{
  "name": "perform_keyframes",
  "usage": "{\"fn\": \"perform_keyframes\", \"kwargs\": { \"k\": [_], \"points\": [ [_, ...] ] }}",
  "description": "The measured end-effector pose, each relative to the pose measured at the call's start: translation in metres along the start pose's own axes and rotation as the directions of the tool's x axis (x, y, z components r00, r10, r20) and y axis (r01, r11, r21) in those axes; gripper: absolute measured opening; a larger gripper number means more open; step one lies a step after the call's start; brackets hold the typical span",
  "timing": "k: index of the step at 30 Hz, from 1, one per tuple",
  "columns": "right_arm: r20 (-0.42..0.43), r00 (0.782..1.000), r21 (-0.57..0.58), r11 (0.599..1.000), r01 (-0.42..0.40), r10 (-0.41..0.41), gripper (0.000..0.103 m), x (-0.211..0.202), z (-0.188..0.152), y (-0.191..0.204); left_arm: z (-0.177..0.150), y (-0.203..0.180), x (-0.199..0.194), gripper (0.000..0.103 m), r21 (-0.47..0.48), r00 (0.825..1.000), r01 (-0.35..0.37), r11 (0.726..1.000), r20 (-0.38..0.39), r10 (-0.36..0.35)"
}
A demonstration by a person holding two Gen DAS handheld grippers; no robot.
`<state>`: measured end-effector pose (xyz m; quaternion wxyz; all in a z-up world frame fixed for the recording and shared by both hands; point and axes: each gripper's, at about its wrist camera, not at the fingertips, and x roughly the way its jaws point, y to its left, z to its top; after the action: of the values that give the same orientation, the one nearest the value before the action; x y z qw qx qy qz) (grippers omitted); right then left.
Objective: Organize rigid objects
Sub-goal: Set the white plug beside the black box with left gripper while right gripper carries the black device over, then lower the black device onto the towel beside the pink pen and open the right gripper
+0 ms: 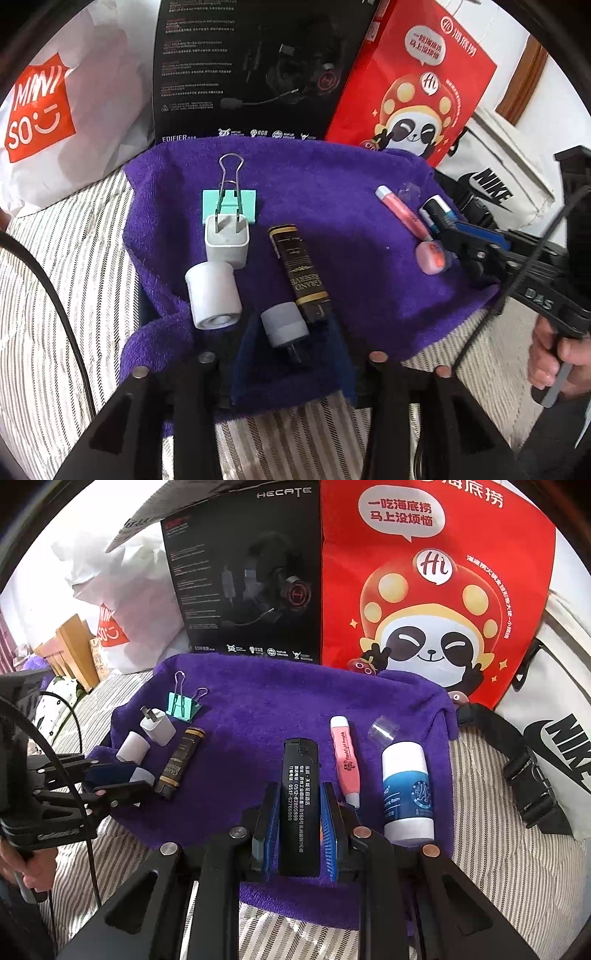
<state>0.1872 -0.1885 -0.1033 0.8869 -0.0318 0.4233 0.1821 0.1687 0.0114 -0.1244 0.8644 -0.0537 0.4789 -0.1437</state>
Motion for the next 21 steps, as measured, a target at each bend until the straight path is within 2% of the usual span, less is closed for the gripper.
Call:
{"fn": "perform_keyframes", "kwargs": {
  "k": [6, 11, 21],
  "points": [
    [-0.006, 1.000, 0.011, 1.000, 0.010, -0.010, 0.022, 0.003, 0.005, -0.003, -0.003, -0.004, -0.022, 0.050, 0.011, 0.999, -0.013, 1.000, 0.039, 0.013],
    [-0.016, 1.000, 0.004, 1.000, 0.011, -0.011, 0.022, 0.010, 0.015, 0.000, -0.011, -0.002, -0.036, 0.051, 0.018, 0.996, -0.076, 0.997, 0.055, 0.075],
    [-0.085, 0.996, -0.005, 1.000, 0.031, -0.031, 0.022, 0.051, 0.038, -0.002, -0.021, 0.016, -0.046, 0.054, -0.019, 0.995, -0.069, 0.997, 0.070, 0.070]
  ]
}}
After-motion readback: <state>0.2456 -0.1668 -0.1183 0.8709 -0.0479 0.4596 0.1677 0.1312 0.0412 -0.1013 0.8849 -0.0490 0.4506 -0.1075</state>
